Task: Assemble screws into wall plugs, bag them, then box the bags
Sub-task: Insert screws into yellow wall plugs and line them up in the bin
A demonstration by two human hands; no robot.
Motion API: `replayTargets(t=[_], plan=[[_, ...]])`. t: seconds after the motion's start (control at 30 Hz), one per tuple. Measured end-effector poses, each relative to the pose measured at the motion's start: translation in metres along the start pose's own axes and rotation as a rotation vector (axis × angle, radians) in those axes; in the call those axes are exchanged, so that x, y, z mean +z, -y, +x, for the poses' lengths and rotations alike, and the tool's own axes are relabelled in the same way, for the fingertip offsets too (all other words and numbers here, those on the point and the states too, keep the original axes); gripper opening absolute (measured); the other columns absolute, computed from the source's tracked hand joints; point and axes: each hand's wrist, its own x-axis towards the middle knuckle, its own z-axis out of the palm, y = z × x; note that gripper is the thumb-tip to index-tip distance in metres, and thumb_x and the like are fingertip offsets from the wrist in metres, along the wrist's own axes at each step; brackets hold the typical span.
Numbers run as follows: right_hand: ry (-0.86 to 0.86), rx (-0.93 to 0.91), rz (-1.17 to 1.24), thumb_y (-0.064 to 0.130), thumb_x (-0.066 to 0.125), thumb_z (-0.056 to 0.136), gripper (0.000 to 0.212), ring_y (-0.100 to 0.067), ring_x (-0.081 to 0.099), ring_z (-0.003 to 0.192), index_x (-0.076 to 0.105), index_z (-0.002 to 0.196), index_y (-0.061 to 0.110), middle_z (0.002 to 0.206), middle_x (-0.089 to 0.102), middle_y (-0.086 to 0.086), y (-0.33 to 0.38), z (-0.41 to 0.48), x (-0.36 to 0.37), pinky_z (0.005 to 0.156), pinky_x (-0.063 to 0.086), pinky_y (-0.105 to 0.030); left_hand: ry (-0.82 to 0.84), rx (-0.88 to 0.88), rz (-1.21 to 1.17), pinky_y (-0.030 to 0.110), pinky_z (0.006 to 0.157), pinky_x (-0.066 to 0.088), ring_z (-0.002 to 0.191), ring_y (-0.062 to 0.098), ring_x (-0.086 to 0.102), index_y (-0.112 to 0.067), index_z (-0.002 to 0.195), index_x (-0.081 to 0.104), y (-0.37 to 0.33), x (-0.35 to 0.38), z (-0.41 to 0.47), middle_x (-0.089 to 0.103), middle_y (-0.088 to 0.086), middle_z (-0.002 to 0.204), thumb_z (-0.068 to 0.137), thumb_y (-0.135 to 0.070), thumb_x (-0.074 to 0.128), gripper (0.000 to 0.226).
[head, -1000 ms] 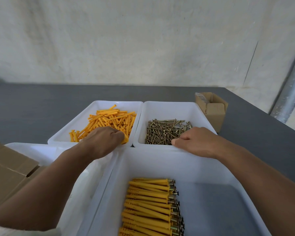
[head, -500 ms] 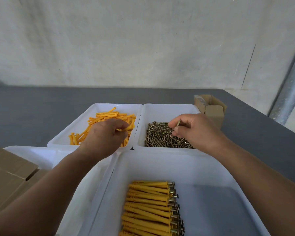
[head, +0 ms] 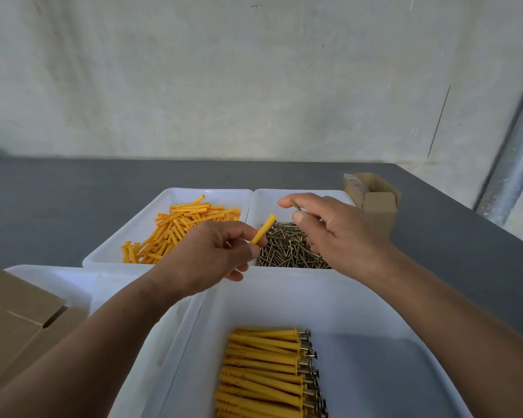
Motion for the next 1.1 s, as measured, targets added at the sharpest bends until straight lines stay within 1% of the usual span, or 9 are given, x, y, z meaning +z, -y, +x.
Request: replayTargets(t=[0.03, 0.07, 0.17, 0.33, 0.43, 0.6, 0.77, 0.9, 1.1], plan=[[0.003, -0.024, -0.087, 0.035, 0.044, 0.102, 0.028, 0.0, 0.052, 0.075, 0.061, 0.121, 0.046, 0.079, 0.05, 0.011, 0.001, 0.0, 0.0, 0.069, 0.036, -0.009, 0.004, -0.008, 0.016, 0.027, 0.066, 0.059, 0.068, 0.008, 0.065, -0.026, 0.094, 0.075, 0.0, 0.0, 0.0, 0.065, -0.004, 0.07, 0.091, -0.012, 0.064, 0.018], [0.01, -0.042, -0.162, 0.036, 0.044, 0.102, 0.028, 0.002, 0.049, 0.075, 0.061, 0.123, 0.044, 0.08, 0.048, 0.012, 0.002, 0.0, 0.0, 0.065, 0.032, -0.007, 0.003, -0.015, 0.025, 0.027, 0.065, 0.059, 0.067, 0.008, 0.065, -0.026, 0.094, 0.075, 0.0, 0.0, -0.001, 0.065, -0.001, 0.072, 0.091, -0.012, 0.064, 0.018], [0.05, -0.087, -0.291, 0.036, 0.042, 0.103, 0.029, -0.001, 0.046, 0.076, 0.061, 0.123, 0.043, 0.082, 0.048, 0.011, 0.002, -0.003, 0.0, 0.06, 0.028, -0.012, -0.003, -0.02, 0.04, 0.027, 0.064, 0.059, 0.066, 0.007, 0.064, -0.024, 0.093, 0.075, -0.001, 0.0, -0.002, 0.065, 0.002, 0.073, 0.09, -0.012, 0.065, 0.016], [0.074, -0.092, -0.377, 0.035, 0.041, 0.103, 0.028, -0.008, 0.047, 0.077, 0.061, 0.122, 0.041, 0.084, 0.053, 0.005, 0.0, -0.004, 0.0, 0.058, 0.03, -0.019, 0.002, -0.03, 0.071, 0.022, 0.061, 0.057, 0.065, 0.007, 0.064, -0.023, 0.094, 0.075, -0.003, 0.0, -0.003, 0.067, 0.01, 0.079, 0.09, -0.013, 0.065, 0.014], [0.086, -0.081, -0.392, 0.034, 0.041, 0.103, 0.028, -0.012, 0.048, 0.081, 0.061, 0.121, 0.041, 0.084, 0.052, 0.007, -0.001, -0.004, 0.001, 0.06, 0.03, -0.018, 0.0, -0.039, 0.081, 0.02, 0.06, 0.055, 0.064, 0.007, 0.064, -0.025, 0.092, 0.075, -0.003, 0.0, -0.003, 0.067, 0.004, 0.073, 0.09, -0.014, 0.066, 0.014], [0.106, -0.057, -0.416, 0.036, 0.04, 0.103, 0.028, -0.014, 0.049, 0.086, 0.061, 0.12, 0.043, 0.083, 0.05, 0.009, -0.002, -0.004, 0.0, 0.064, 0.034, -0.029, 0.002, -0.045, 0.094, 0.019, 0.058, 0.053, 0.062, 0.005, 0.063, -0.026, 0.089, 0.075, -0.001, 0.0, -0.002, 0.064, -0.005, 0.065, 0.089, -0.015, 0.066, 0.014], [0.116, -0.06, -0.473, 0.037, 0.039, 0.103, 0.03, -0.014, 0.047, 0.088, 0.059, 0.124, 0.044, 0.083, 0.047, 0.011, 0.0, -0.005, 0.001, 0.065, 0.035, -0.029, 0.008, -0.046, 0.118, 0.019, 0.057, 0.051, 0.06, 0.004, 0.061, -0.026, 0.088, 0.076, 0.0, -0.001, -0.002, 0.064, -0.006, 0.064, 0.089, -0.015, 0.067, 0.014], [0.107, -0.112, -0.545, 0.038, 0.036, 0.104, 0.031, -0.015, 0.045, 0.084, 0.058, 0.126, 0.043, 0.081, 0.046, 0.011, 0.005, -0.007, 0.001, 0.067, 0.029, -0.029, 0.011, -0.036, 0.161, 0.019, 0.056, 0.05, 0.059, 0.004, 0.059, -0.027, 0.088, 0.076, 0.001, -0.001, -0.002, 0.065, -0.003, 0.065, 0.088, -0.017, 0.068, 0.013], [0.114, -0.159, -0.619, 0.039, 0.034, 0.104, 0.03, -0.015, 0.044, 0.081, 0.06, 0.117, 0.036, 0.083, 0.051, 0.008, 0.011, -0.007, 0.005, 0.063, 0.025, -0.028, 0.009, -0.015, 0.214, 0.022, 0.058, 0.053, 0.06, 0.004, 0.059, -0.029, 0.089, 0.077, 0.0, 0.0, -0.002, 0.069, 0.002, 0.073, 0.088, -0.022, 0.068, 0.011]])
